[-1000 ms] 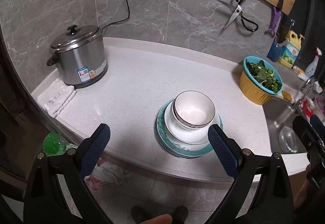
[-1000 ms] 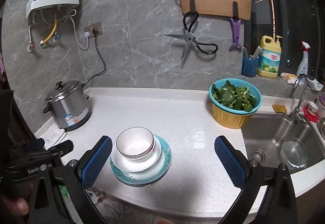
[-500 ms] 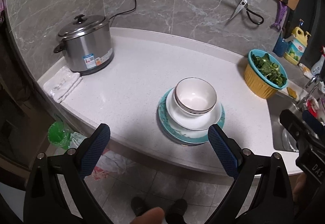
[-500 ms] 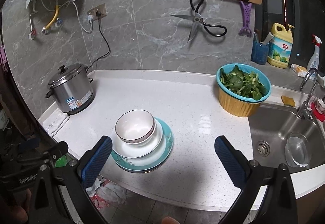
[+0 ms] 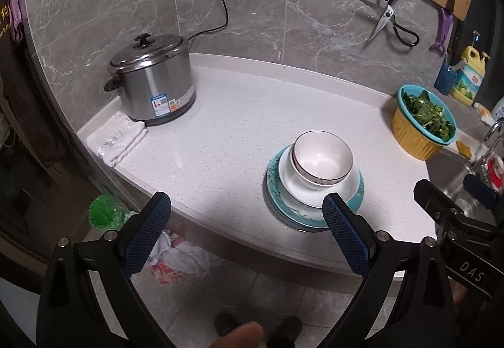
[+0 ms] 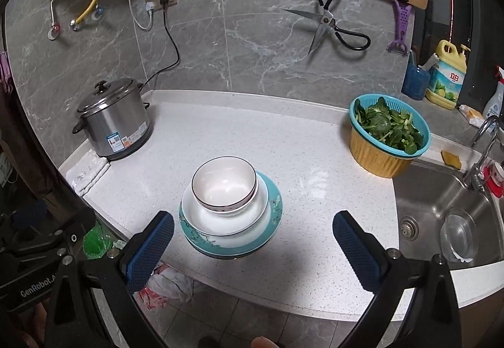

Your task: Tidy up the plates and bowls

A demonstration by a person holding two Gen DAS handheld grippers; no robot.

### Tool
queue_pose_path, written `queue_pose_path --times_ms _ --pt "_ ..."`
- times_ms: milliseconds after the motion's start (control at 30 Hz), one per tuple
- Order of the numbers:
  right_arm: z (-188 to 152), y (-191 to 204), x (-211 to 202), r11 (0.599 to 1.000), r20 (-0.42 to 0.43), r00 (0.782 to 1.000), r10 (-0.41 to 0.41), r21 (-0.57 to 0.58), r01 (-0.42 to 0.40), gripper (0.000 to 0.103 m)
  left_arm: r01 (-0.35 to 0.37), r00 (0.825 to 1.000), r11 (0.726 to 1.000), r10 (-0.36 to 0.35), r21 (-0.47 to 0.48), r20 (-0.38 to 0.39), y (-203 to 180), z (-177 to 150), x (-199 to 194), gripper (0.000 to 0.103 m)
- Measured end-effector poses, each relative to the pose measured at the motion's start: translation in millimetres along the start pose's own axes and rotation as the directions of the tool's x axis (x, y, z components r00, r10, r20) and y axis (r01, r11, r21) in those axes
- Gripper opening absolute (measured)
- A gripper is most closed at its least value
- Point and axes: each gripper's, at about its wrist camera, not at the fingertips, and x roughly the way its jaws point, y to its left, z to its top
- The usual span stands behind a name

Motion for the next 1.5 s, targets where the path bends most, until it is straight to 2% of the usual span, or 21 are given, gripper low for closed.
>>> queue_pose_path --times_ms 333,800,1500 --pt "1 5 0 1.0 -0.001 1.0 -0.006 -0.005 0.006 0.103 0.026 1.0 1.0 -0.026 -0.003 -0.008 2 -1 -2 0.098" --pt "2 -2 2 0.998 -0.025 0.998 -0.059 0.022 0.059 0.103 0.004 1.0 1.0 -0.004 -0.002 -0.009 -8 -2 -1 0.098" --pt "4 -5 0 0.997 -0.027 0.997 -0.071 0.013 0.071 0.103 -0.001 1.0 1.0 0.001 -0.002 -0.031 -14 -10 0 0.098"
